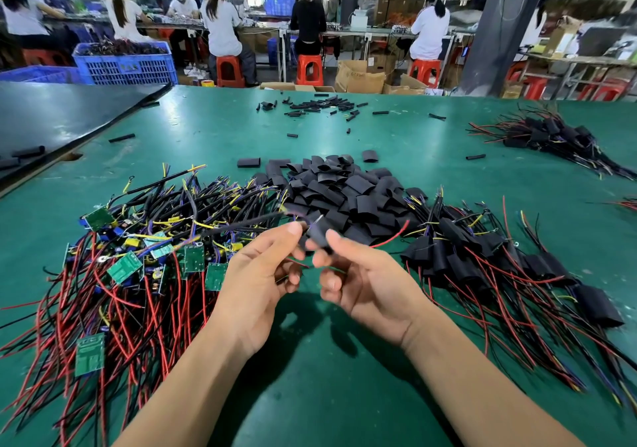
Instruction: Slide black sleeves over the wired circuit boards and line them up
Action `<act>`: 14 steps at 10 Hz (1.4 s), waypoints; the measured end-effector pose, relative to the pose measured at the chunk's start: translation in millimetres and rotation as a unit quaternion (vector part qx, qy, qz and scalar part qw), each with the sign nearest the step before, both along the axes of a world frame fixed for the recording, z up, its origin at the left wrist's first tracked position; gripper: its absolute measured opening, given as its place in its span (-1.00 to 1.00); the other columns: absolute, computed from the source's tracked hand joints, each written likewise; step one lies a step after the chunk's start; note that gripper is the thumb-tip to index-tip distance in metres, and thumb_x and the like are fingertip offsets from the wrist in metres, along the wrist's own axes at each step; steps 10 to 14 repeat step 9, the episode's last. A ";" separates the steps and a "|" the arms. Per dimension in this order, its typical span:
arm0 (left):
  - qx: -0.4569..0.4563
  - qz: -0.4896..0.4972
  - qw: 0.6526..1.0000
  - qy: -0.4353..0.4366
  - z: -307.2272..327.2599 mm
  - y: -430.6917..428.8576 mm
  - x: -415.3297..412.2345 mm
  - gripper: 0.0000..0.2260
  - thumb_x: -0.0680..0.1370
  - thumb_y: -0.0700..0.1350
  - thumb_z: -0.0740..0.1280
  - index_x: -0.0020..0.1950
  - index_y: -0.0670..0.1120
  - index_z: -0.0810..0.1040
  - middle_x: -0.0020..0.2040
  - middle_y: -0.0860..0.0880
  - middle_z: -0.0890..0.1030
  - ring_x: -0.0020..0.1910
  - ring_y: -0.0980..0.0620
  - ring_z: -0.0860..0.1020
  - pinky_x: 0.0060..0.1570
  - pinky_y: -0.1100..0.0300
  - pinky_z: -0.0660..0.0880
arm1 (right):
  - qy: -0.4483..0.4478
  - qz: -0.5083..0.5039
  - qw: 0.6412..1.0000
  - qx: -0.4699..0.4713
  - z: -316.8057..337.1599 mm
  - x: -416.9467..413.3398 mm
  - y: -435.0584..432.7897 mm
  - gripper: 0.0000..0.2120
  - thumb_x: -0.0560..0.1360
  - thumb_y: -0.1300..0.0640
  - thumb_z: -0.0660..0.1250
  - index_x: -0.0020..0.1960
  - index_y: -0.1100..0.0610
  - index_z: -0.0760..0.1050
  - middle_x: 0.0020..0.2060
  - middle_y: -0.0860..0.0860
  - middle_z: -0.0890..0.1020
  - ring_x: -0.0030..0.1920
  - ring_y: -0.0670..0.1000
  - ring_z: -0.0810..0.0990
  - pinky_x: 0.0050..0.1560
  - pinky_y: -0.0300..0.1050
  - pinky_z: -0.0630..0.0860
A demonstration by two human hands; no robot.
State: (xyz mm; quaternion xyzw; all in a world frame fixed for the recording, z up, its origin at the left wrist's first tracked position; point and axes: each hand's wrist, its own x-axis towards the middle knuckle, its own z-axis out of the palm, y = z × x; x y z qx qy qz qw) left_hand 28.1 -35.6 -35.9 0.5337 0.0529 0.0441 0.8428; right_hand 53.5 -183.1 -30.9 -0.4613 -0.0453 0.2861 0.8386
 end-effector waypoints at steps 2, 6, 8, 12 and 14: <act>0.021 0.025 0.999 0.037 -5.2 0.3 2.3 -0.77 0.46 -0.01 0.42 -0.01 -0.14 0.65 -0.33 0.01 0.54 -0.46 0.10 0.38 -0.40 0.27 0.30 | -0.024 -0.329 0.940 0.089 12.1 12.6 -13.9 -0.78 0.58 -0.08 0.28 0.00 0.07 0.54 -0.24 -0.02 0.70 -0.53 -0.11 0.41 -0.48 -0.30 0.38; 0.112 0.022 0.992 0.060 -18.5 0.1 4.5 -0.92 0.56 -0.20 0.38 -0.08 -0.17 0.65 -0.31 -0.05 0.57 -0.48 0.07 0.41 -0.45 0.26 0.32 | 0.059 -0.530 0.843 0.069 -8.4 35.4 -50.2 -0.50 0.68 -0.21 -0.01 -0.17 0.08 0.48 -0.31 0.02 0.70 -0.59 -0.04 0.36 -0.52 -0.29 0.31; 0.132 0.012 0.989 0.061 -21.0 -0.3 4.8 -0.92 0.57 -0.19 0.39 -0.07 -0.18 0.66 -0.31 -0.05 0.58 -0.45 0.04 0.44 -0.45 0.26 0.38 | 0.029 -0.534 0.844 0.031 -14.6 40.0 -51.4 -0.50 0.68 -0.20 0.02 -0.16 0.10 0.52 -0.35 -0.01 0.68 -0.59 -0.05 0.38 -0.53 -0.29 0.34; 0.134 0.014 0.989 0.059 -19.5 -1.2 2.0 -0.91 0.57 -0.20 0.39 -0.05 -0.20 0.65 -0.31 -0.05 0.58 -0.44 0.03 0.44 -0.45 0.26 0.39 | 0.007 -0.538 0.843 -0.002 -16.9 39.1 -46.5 -0.54 0.68 -0.18 0.06 -0.14 0.11 0.51 -0.36 -0.02 0.67 -0.59 -0.06 0.40 -0.53 -0.31 0.35; 0.134 0.014 0.989 0.059 -19.5 -1.2 2.0 -0.91 0.57 -0.20 0.39 -0.05 -0.20 0.65 -0.31 -0.05 0.58 -0.44 0.03 0.44 -0.45 0.26 0.39 | 0.007 -0.538 0.843 -0.002 -16.9 39.1 -46.5 -0.54 0.68 -0.18 0.06 -0.14 0.11 0.51 -0.36 -0.02 0.67 -0.59 -0.06 0.40 -0.53 -0.31 0.35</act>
